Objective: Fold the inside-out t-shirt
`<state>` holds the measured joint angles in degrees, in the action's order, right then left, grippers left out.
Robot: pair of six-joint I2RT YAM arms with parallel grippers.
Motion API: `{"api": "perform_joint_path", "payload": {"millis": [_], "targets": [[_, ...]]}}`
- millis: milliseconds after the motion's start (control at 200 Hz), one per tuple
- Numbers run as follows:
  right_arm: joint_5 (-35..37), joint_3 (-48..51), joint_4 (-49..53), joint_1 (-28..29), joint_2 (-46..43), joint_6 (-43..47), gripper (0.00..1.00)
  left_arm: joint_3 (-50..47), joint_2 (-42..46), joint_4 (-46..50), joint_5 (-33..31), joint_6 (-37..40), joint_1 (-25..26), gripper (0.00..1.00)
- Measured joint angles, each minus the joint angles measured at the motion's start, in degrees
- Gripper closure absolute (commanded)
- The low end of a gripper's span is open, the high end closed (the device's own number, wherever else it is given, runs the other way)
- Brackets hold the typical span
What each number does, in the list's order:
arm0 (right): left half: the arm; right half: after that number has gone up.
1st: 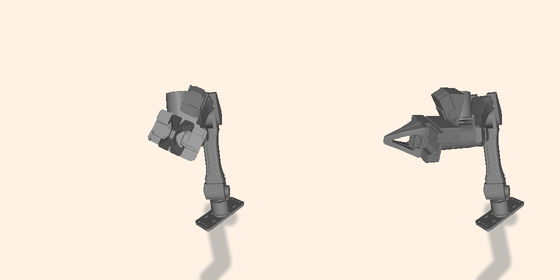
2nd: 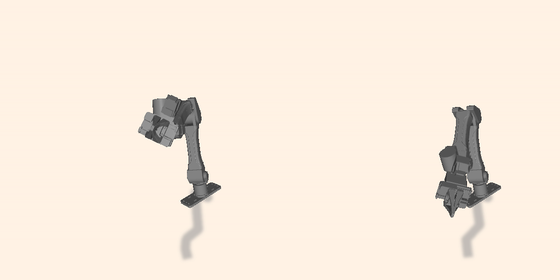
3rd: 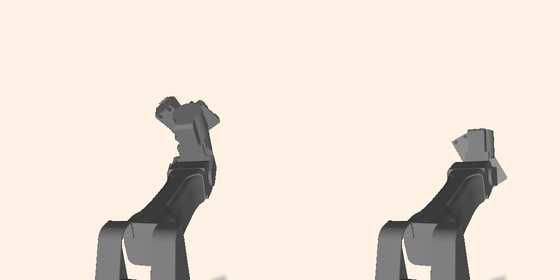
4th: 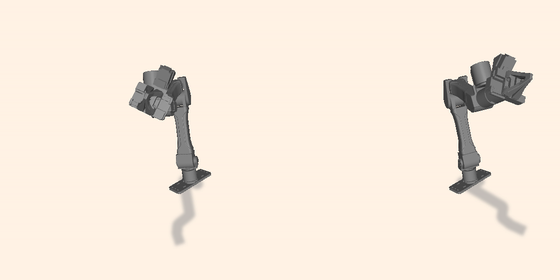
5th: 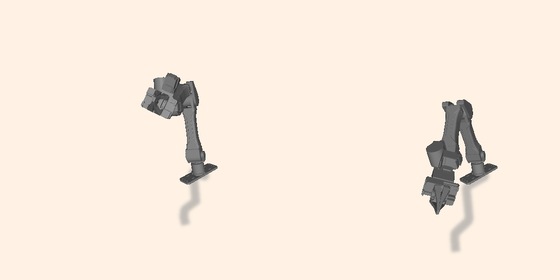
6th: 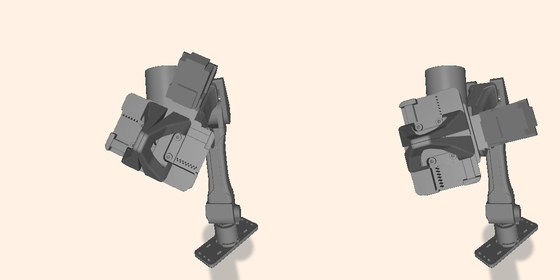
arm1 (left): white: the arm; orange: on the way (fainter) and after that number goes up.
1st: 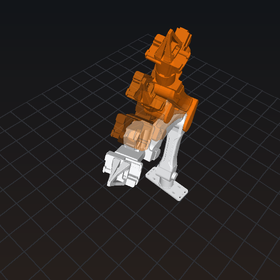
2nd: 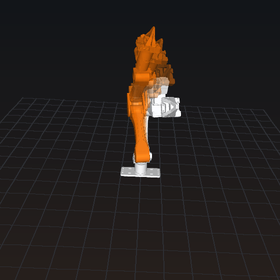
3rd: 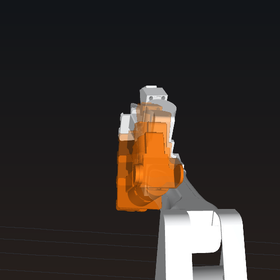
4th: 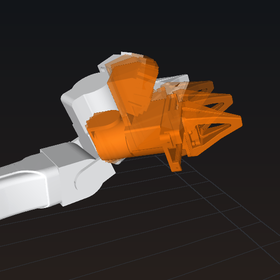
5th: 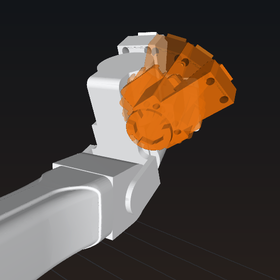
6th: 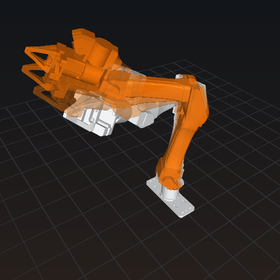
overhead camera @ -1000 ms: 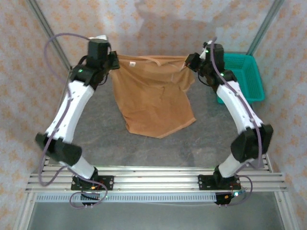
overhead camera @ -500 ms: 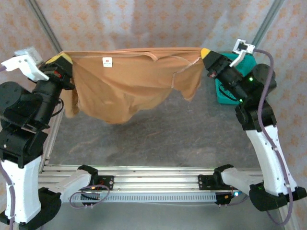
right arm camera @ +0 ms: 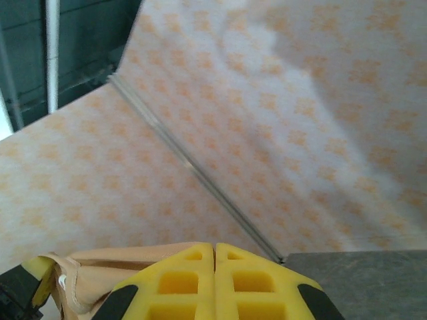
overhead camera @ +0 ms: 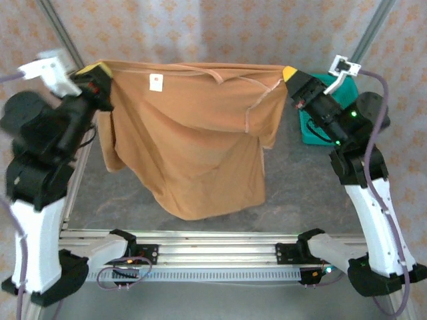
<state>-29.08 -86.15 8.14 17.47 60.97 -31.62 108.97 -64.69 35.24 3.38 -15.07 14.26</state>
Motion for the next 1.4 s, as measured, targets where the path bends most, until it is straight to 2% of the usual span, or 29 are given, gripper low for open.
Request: {"api": "perform_joint_path", "payload": {"millis": [145, 250, 340, 370, 375, 460, 515, 535, 550, 555, 580, 605, 661, 706, 736, 801, 871, 981, 1061, 1101, 1186, 1296, 1396], "targets": [[4.7, 3.6, -0.8, -0.4, 7.9, 1.7, 1.00, -3.3, -13.3, -1.9, -0.9, 0.0, 0.0, 1.00], [6.9, 6.3, -2.3, -1.6, 17.2, 2.1, 1.00, -4.0, -26.8, -3.3, -1.5, -0.1, 0.0, 1.00], [8.2, 8.3, -3.1, -3.1, 29.2, 2.0, 1.00, -3.4, -39.0, -3.7, -2.5, -0.1, 0.0, 1.00], [8.2, 8.4, -3.1, -3.1, 29.7, 2.0, 1.00, -3.2, -43.0, -3.8, -2.7, -0.1, 0.0, 1.00], [8.3, 8.4, -3.1, -3.5, 32.2, 2.0, 1.00, -3.0, -44.0, -3.7, -2.8, -0.1, 0.0, 1.00], [9.0, 7.3, -3.1, -4.5, 40.7, 2.0, 1.00, 4.1, -56.5, -1.5, -3.5, -0.2, -0.2, 1.00], [9.5, 4.9, -2.7, -5.0, 45.8, 1.8, 1.00, 11.9, -64.8, 0.6, -3.9, -0.5, -0.2, 1.00], [9.6, 3.0, -2.5, -5.4, 48.7, 1.6, 0.92, 14.5, -67.2, 1.1, -3.9, -0.6, -0.2, 1.00], [9.9, 1.8, -2.6, -5.5, 50.3, 1.4, 0.80, 16.8, -69.4, 1.4, -4.0, -0.6, -0.2, 0.91], [9.8, 0.8, -2.6, -5.6, 51.8, 1.2, 0.74, 17.9, -70.5, 1.3, -4.0, -0.7, -0.2, 0.83], [10.0, -0.8, -1.9, -5.8, 53.3, 1.2, 0.65, 20.5, -72.7, 2.1, -4.0, -1.0, -0.2, 0.44], [9.9, -3.7, -1.5, -6.2, 56.4, 0.6, 0.55, 23.4, -75.3, 3.2, -4.1, -1.2, -0.2, 0.22], [9.4, -12.1, 1.4, -7.0, 63.0, -0.2, 0.44, 33.2, -81.6, 6.3, -3.8, -2.1, -0.4, 0.01], [8.7, -19.4, 4.1, -7.7, 68.2, -0.8, 0.39, 39.4, -85.3, 7.8, -3.6, -3.1, -0.6, 0.00], [8.4, -23.2, 5.2, -8.2, 70.9, -1.1, 0.33, 42.1, -86.8, 8.8, -3.6, -3.6, -0.8, 0.00], [8.2, -26.4, 8.3, -8.7, 73.0, -1.2, 0.23, 43.0, -86.9, 10.9, -3.9, -4.5, -1.2, 0.00], [9.3, -26.6, 11.7, -9.0, 72.8, -0.9, 0.22, 39.6, -84.3, 11.6, -4.4, -5.0, -1.5, 0.00], [12.1, -24.1, 15.9, -8.2, 69.8, 0.6, 0.26, 21.6, -71.9, 10.1, -5.6, -6.1, -1.7, 0.02], [13.3, -19.2, 17.0, -7.0, 65.2, 2.1, 0.37, 5.8, -60.3, 5.9, -4.6, -7.3, -1.2, 0.06], [13.2, -16.3, 17.1, -6.4, 62.7, 2.8, 0.42, -1.4, -54.8, 3.3, -3.0, -8.2, -0.8, 0.08], [12.5, -9.8, 17.4, -4.7, 57.2, 3.9, 0.44, -16.1, -43.3, -1.5, 1.1, -10.8, 0.6, 0.11], [11.1, -2.2, 17.9, -1.8, 51.7, 4.5, 0.44, -28.8, -35.0, -7.8, 6.0, -13.9, 2.6, 0.12], [9.5, 9.5, 16.7, 1.3, 45.1, 3.0, 0.44, -35.0, -33.2, -10.8, 9.3, -15.3, 3.2, 0.12]]}}
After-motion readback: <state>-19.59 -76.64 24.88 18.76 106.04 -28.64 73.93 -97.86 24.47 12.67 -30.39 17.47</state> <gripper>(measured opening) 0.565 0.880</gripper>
